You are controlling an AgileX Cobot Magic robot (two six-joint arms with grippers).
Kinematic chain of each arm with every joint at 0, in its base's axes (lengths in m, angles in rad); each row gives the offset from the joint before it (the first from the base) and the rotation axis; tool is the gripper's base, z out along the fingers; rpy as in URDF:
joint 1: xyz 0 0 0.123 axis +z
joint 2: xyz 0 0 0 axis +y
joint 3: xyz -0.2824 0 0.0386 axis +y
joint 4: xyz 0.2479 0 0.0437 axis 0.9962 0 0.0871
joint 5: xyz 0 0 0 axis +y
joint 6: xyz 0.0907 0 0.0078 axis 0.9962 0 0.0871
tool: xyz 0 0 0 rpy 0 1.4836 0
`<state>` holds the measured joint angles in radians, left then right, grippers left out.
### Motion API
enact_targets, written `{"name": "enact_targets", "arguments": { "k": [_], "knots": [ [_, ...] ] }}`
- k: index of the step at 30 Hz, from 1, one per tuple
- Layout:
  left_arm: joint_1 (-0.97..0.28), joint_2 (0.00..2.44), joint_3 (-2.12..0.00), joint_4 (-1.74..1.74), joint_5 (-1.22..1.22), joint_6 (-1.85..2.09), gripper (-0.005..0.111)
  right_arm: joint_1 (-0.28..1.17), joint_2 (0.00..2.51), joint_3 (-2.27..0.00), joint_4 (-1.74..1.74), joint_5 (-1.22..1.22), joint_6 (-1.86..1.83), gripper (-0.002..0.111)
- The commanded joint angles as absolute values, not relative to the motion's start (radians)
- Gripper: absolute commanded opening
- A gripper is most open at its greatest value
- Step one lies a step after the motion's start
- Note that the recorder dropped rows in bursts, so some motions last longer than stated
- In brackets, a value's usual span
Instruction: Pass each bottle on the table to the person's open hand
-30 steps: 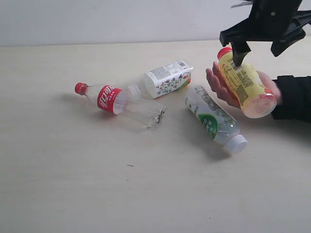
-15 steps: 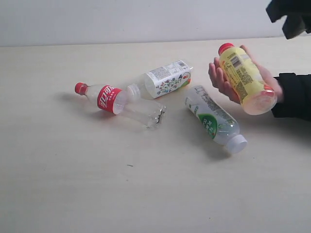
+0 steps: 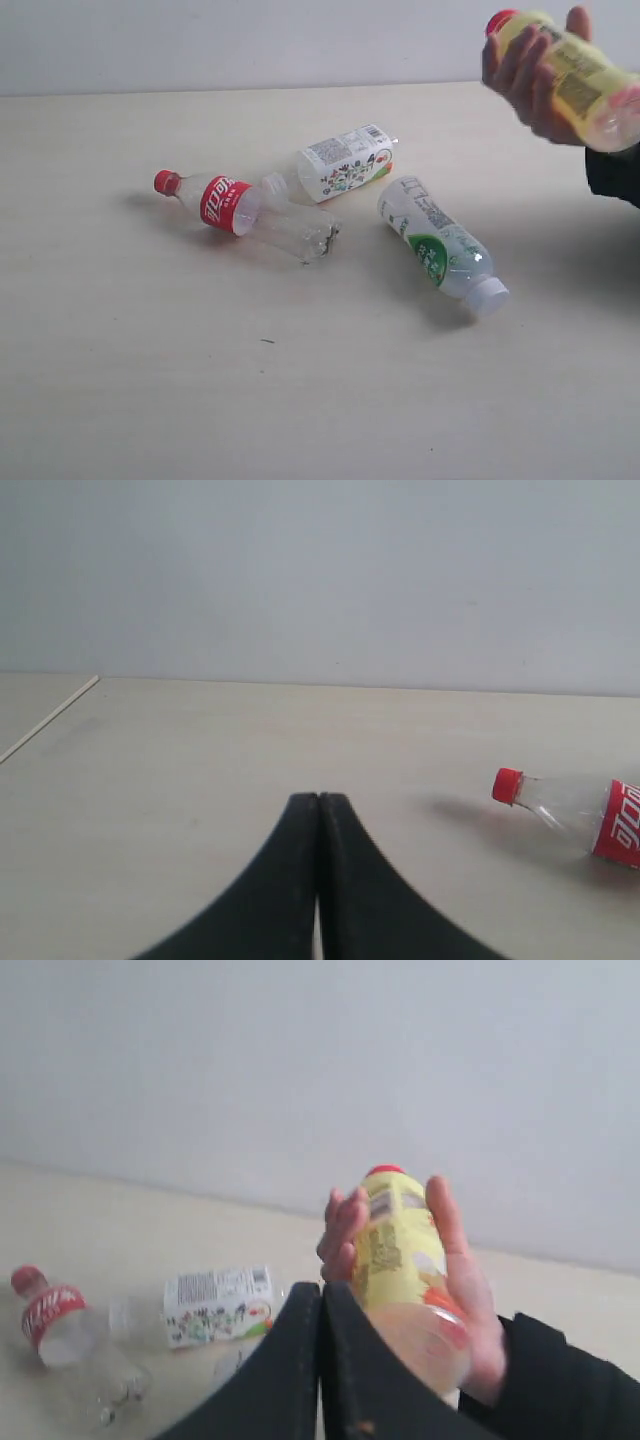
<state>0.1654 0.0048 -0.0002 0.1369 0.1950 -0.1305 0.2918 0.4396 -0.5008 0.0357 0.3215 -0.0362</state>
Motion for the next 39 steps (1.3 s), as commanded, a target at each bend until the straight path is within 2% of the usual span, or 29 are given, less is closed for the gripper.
{"name": "enact_targets", "arguments": {
  "k": [1, 20, 24, 39],
  "knots": [
    [0.162, 0.000, 0.000, 0.128, 0.197, -0.132, 0.000, 0.284, 0.338, -0.496, 0.049, 0.303, -0.044, 0.000],
    [0.162, 0.000, 0.000, 0.128, 0.197, -0.132, 0.000, 0.284, 0.107, -0.444, 0.043, 0.287, -0.046, 0.000],
    [0.162, 0.000, 0.000, 0.128, 0.197, -0.132, 0.000, 0.321, 0.052, -0.444, 0.022, 0.289, -0.061, 0.000],
    [0.162, 0.000, 0.000, 0.128, 0.197, -0.132, 0.000, 0.329, 0.043, -0.444, 0.016, 0.304, -0.061, 0.000]
  ]
}}
